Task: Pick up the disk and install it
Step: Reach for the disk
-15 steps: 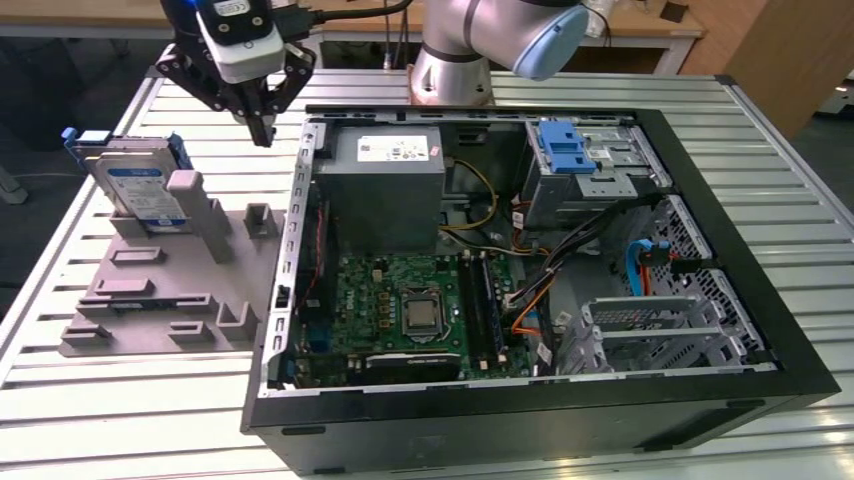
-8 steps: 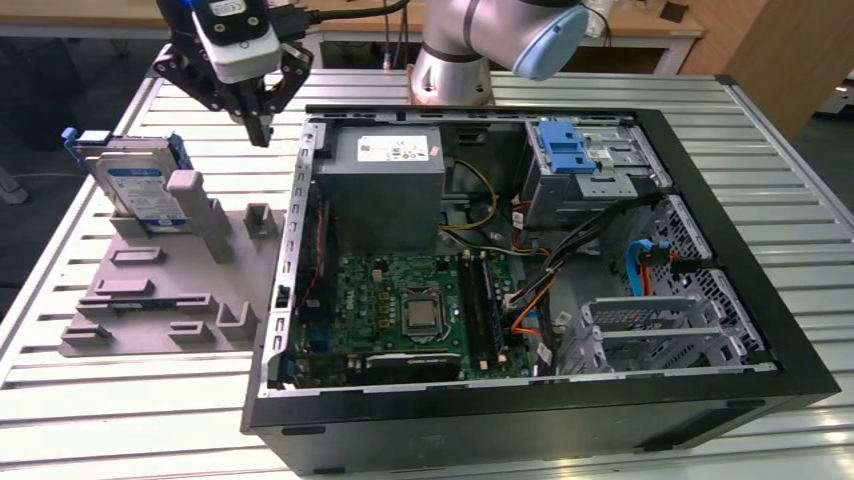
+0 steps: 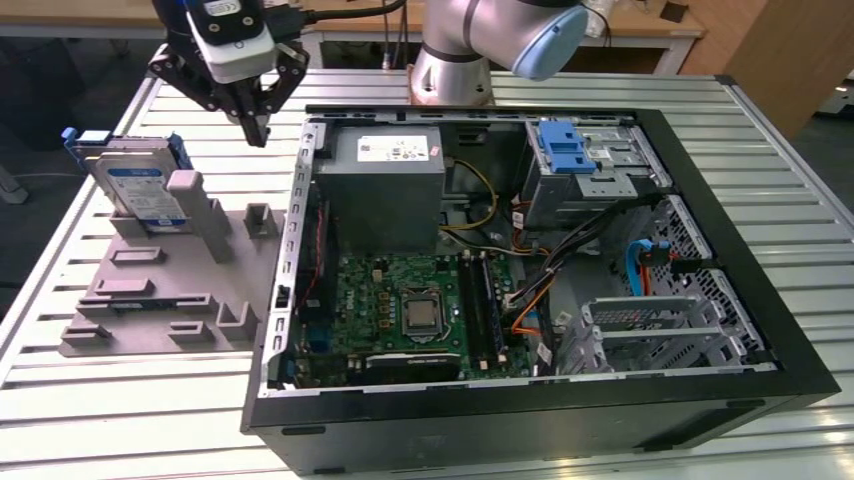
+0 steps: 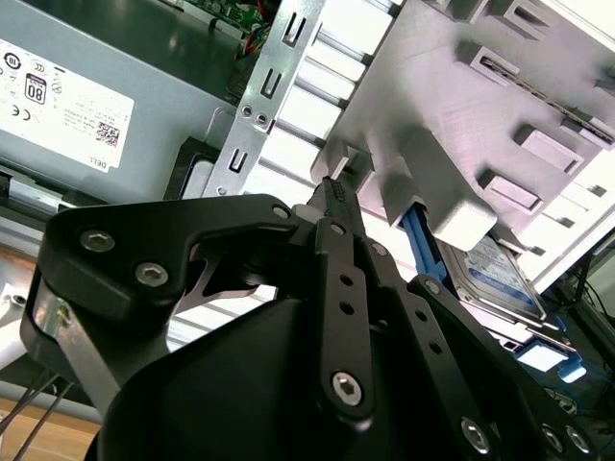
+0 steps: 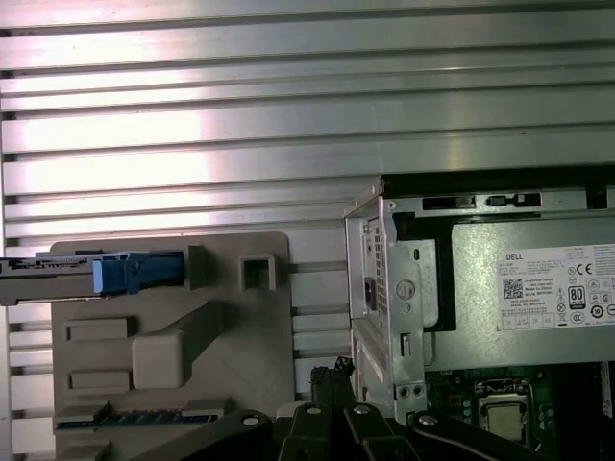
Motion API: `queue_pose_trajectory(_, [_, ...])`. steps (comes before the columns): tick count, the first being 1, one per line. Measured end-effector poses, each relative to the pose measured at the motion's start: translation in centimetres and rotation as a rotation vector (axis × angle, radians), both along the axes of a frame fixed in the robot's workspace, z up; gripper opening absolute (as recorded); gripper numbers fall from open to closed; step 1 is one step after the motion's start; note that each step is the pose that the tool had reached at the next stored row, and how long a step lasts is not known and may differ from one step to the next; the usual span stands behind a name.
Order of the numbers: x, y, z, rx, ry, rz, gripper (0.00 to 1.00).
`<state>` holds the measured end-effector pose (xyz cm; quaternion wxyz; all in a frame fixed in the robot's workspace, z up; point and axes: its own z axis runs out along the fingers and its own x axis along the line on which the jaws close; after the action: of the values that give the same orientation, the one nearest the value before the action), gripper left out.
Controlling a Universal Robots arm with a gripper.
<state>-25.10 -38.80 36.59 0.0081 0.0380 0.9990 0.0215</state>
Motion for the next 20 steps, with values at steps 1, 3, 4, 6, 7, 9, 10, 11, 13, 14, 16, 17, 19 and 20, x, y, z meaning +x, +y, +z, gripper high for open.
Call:
queue_pose_trajectory(1, [0.0,0.00,0.00,0.0000,0.0000,0.000,0.11])
queue_pose_trajectory(3, [-0.1,0.01,0.00,0.0000,0.0000,0.000,0.11])
queue_pose_trajectory(4, [-0.1,0.02,0.00,0.0000,-0.0001,0.000,0.11])
queue_pose_trajectory(6, [-0.2,0.03,0.00,0.0000,-0.0001,0.000,0.11])
queue_pose_trajectory(7, [-0.2,0.07,0.00,0.0000,-0.0001,0.000,0.11])
queue_pose_trajectory(9, [-0.4,0.18,0.00,0.0000,0.0000,0.000,0.11])
queue_pose_trajectory(10, [-0.5,0.26,0.00,0.0000,0.0000,0.000,0.11])
queue_pose_trajectory(11, [-0.7,0.34,0.00,0.0000,0.0000,0.000,0.11])
queue_pose_trajectory(13, [-1.1,0.47,0.00,0.0000,0.0000,0.000,0.11])
queue_pose_trajectory(14, [-1.3,0.53,0.00,0.0000,-0.0001,0.000,0.11])
queue_pose_trajectory(16, [-1.5,0.64,-0.01,0.0001,-0.0001,0.000,0.11])
queue_pose_trajectory(17, [-1.6,0.68,-0.01,0.0000,0.0000,0.000,0.11])
queue_pose_trajectory(19, [-1.8,0.73,-0.01,0.0000,0.0000,0.000,0.11])
queue_pose_trajectory(20, [-1.9,0.74,-0.02,0.0000,0.0000,0.000,0.11])
